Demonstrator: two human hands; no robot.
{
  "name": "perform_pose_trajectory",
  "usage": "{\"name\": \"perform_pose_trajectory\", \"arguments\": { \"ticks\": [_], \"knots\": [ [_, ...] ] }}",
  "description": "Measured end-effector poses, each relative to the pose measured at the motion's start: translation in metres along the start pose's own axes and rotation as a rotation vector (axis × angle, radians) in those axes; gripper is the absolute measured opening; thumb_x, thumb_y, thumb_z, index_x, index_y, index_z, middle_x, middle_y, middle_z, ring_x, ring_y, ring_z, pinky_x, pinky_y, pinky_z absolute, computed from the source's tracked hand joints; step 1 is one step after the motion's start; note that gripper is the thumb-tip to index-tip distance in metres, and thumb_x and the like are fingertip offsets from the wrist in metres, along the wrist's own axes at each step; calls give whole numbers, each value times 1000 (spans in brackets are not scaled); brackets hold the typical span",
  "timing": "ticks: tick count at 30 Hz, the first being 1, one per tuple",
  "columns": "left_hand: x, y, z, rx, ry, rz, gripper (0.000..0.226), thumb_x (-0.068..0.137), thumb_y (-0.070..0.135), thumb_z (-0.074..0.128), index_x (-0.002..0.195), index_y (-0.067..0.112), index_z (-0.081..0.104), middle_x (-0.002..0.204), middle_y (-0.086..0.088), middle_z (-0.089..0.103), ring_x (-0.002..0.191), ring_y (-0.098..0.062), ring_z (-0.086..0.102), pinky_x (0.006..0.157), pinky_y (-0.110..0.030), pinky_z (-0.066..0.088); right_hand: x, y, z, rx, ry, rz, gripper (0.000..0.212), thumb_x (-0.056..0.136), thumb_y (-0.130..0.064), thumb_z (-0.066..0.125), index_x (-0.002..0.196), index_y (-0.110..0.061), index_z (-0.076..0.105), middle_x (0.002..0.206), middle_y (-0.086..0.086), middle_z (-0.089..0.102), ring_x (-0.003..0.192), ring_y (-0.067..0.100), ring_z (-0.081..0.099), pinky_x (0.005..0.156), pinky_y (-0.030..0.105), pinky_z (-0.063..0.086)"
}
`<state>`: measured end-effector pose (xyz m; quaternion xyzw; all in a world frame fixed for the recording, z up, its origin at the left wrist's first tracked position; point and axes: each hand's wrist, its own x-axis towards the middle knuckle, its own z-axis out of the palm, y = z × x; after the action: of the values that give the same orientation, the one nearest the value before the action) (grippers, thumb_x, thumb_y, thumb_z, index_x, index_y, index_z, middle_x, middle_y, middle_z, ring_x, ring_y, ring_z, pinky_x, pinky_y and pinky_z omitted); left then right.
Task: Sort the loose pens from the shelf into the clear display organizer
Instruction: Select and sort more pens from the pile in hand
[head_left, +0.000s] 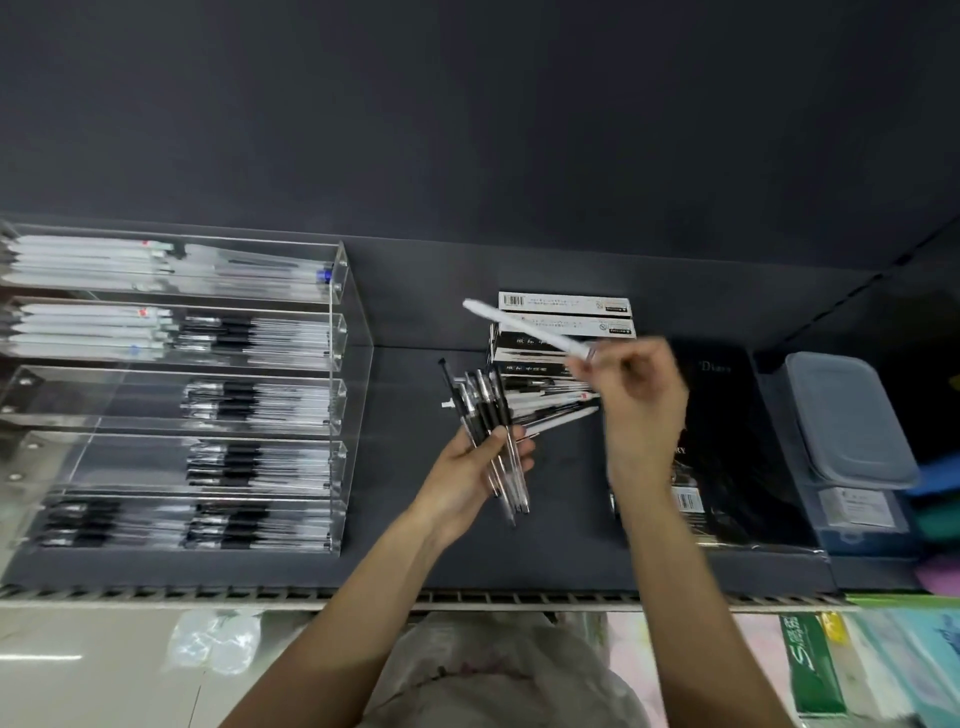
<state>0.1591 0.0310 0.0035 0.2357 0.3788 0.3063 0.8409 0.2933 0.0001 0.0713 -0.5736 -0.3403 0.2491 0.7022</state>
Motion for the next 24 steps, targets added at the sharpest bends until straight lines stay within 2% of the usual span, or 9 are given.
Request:
{"name": "perform_pose_trajectory", "arguments": {
  "ticks": [3,5,7,10,14,16,19,21,24],
  "knots": [
    [-1,7,7,-129,55,82,14,97,4,43,106,5,55,83,-2,72,77,-15,71,69,-29,59,-48,30,2,-49,50,84,22,78,16,63,82,-5,58,81,-6,67,82,8,66,76,20,50],
    [-4,10,10,-125,86,142,17,98,5,43,110,5,54,89,-6,71,77,-15,71,68,-27,57,-69,41,5,-127,70,113,29,81,13,61,94,-12,64,87,-11,69,86,7,67,75,18,51],
    [-10,11,11,-95,123,198,18,98,6,42,113,6,53,94,-8,69,79,-14,70,69,-27,57,-82,47,8,-306,42,-5,32,83,5,62,106,-17,68,99,-9,67,92,9,66,77,24,53],
    [-19,11,11,-72,165,271,21,99,8,42,118,6,50,96,-11,66,84,-15,68,73,-30,57,-93,50,13,-475,-21,-178,29,83,-4,60,109,-13,71,104,-7,64,94,10,64,78,35,56],
    [-29,10,9,-79,224,305,29,98,12,44,126,1,47,92,-10,68,85,-18,67,70,-30,56,-100,46,24,-516,-81,-218,25,86,-14,57,108,-11,69,104,-4,65,92,5,62,82,19,50],
    [-32,11,6,-101,242,302,32,98,12,44,127,-2,46,88,-8,71,89,-21,65,73,-30,56,-102,44,29,-548,-122,-213,24,88,-15,55,109,-10,67,104,-3,64,90,1,60,80,9,44],
    [-41,15,3,-172,243,291,30,98,11,43,125,-2,50,89,-7,72,89,-20,65,71,-28,56,-103,42,35,-590,-186,-207,25,92,-17,49,112,-12,62,105,-3,62,86,-5,54,72,4,39],
    [-47,20,0,-216,246,286,25,98,11,43,117,2,56,89,-5,72,86,-17,66,71,-26,56,-103,40,39,-582,-240,-233,24,93,-16,48,113,-12,61,108,-3,60,88,-4,54,72,7,42],
    [-60,32,-6,-297,214,307,22,98,8,41,104,10,62,89,-2,72,84,-11,68,77,-25,57,-103,36,48,-514,-295,-279,23,93,-12,50,112,-9,63,112,-3,59,92,8,61,70,23,52]
  ]
}}
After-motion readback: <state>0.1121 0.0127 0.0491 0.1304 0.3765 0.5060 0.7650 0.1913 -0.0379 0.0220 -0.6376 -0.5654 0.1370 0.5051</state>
